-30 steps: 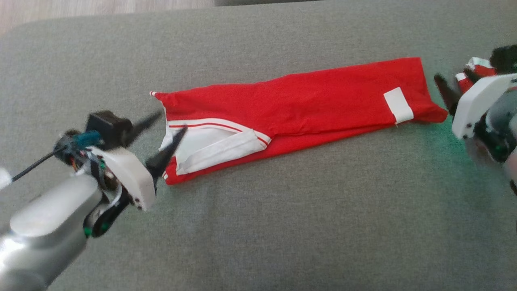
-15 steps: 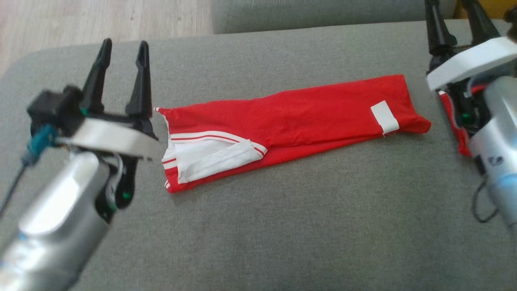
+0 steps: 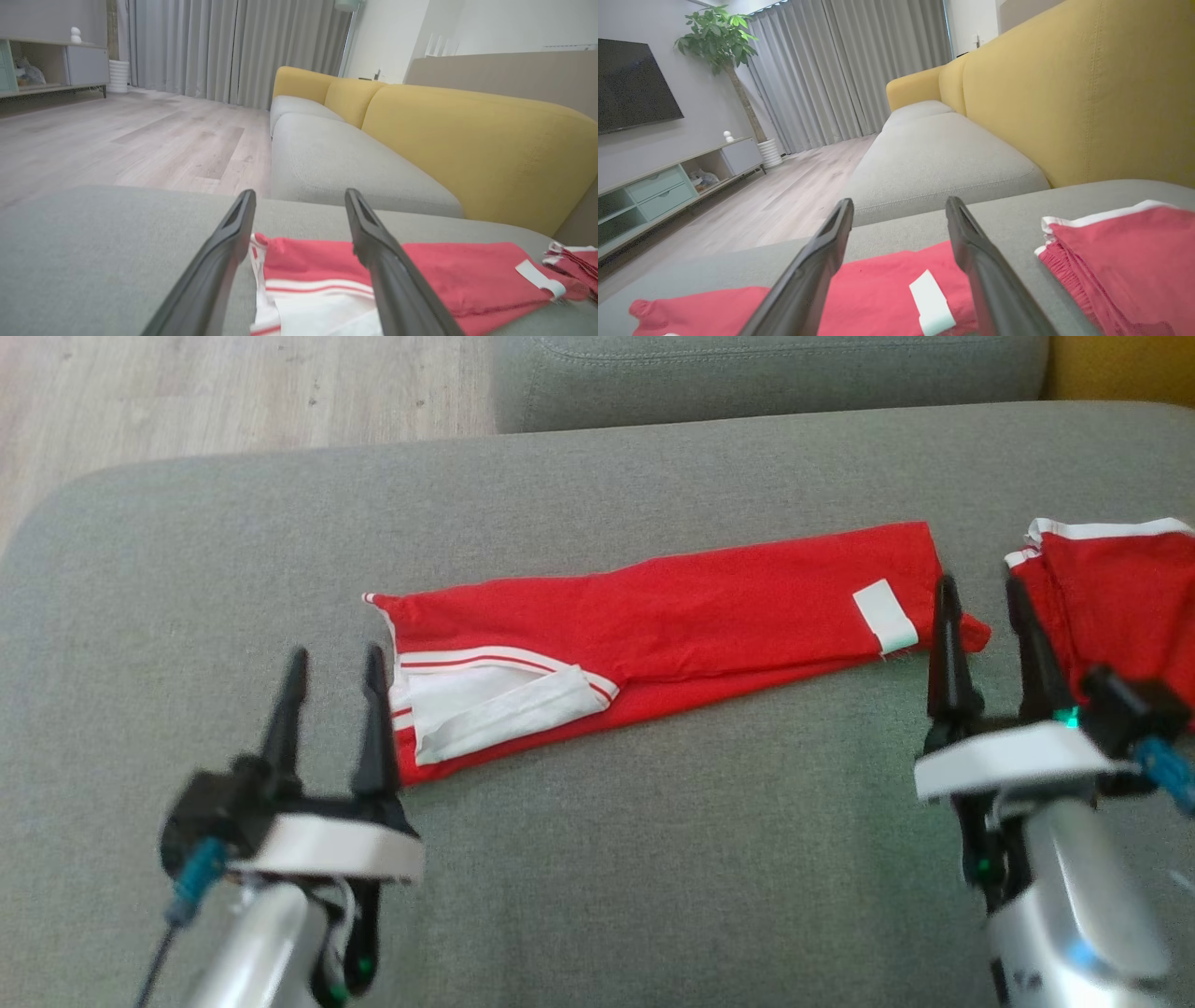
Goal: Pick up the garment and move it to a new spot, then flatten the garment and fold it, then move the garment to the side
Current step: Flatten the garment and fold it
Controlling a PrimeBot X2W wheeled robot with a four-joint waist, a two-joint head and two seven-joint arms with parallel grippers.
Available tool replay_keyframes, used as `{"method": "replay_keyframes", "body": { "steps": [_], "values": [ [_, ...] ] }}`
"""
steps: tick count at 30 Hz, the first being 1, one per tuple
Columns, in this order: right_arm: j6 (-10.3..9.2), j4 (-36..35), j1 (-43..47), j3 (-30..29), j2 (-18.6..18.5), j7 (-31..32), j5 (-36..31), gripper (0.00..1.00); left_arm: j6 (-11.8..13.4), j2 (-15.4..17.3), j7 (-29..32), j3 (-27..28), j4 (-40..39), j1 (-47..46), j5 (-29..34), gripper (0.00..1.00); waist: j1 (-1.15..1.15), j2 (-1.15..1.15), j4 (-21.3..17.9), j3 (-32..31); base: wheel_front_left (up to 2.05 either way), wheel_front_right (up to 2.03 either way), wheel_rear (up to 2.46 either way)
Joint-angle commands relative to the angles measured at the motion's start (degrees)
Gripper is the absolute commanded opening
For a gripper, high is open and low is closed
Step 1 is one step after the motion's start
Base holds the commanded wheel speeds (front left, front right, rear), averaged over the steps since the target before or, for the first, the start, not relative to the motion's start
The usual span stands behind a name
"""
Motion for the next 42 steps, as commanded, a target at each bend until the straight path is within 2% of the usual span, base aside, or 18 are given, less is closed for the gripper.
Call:
{"method": "replay_keyframes", "body": {
  "steps": [1, 7, 14, 20, 28, 38, 39, 40, 42],
  "values": [
    [0.13, -3.36, 0.04, 1.70, 0.40, -0.34, 0.36, 1.00, -0.98, -0.45, -0.29, 3.34, -1.12, -0.77, 2.06, 1.00, 0.01, 0.00, 0.03, 0.02, 0.00, 0.00, 0.00],
    [0.13, -5.58, 4.74, 2.94, 0.45, -0.34, 2.50, 1.00, -4.93, -5.48, -0.29, 9.26, 0.63, 2.51, 7.10, 1.00, 0.01, 0.00, -0.30, 0.65, 0.00, 0.00, 0.00],
    [0.13, -4.56, 1.11, 1.65, 0.46, -0.34, -1.67, 1.00, -9.83, -8.34, -0.29, 12.33, 2.08, 0.05, 11.95, 1.00, 0.01, 0.00, 0.86, 4.49, 0.00, 0.00, 0.00],
    [0.13, 4.32, -7.35, -3.89, 0.46, 0.99, -8.75, 1.00, -12.18, -10.10, -0.29, 13.17, 2.13, -2.58, 14.46, 1.00, 0.01, 0.00, 2.43, 9.47, 0.00, 0.00, 0.00],
    [0.13, 17.90, -17.86, -20.42, 0.46, 3.89, -19.46, 1.00, -13.95, -11.43, -0.29, 12.99, 1.76, -5.37, 15.94, 1.00, 0.01, 0.00, 4.69, 12.83, 0.00, 0.00, 0.00],
    [0.13, 33.01, -21.95, -24.85, 0.46, 4.34, -25.45, 1.00, -14.51, -12.08, -0.29, 13.69, 2.04, -6.31, 16.53, 1.00, 0.01, 0.00, 4.94, 13.31, 0.00, 0.00, 0.00],
    [0.13, 34.03, -22.28, -24.85, 0.46, 4.12, -25.91, 0.78, -14.55, -12.10, -0.29, 13.78, 2.09, -6.33, 16.68, 1.00, 0.01, 0.00, 4.85, 13.29, 0.00, 0.00, 0.00],
    [0.13, 35.05, -22.67, -24.82, 0.46, 3.82, -26.09, 0.00, -14.59, -12.12, -0.29, 13.88, 2.16, -6.34, 16.80, 1.00, 0.01, 0.00, 4.76, 13.21, 0.00, 0.00, 0.00],
    [0.13, 36.59, -23.42, -24.46, 0.47, 2.89, -26.41, 0.00, -14.65, -12.15, -0.29, 14.13, 2.37, -6.33, 17.01, 1.00, 0.01, 0.00, 4.47, 12.89, 0.00, 0.00, 0.00]
  ]
}}
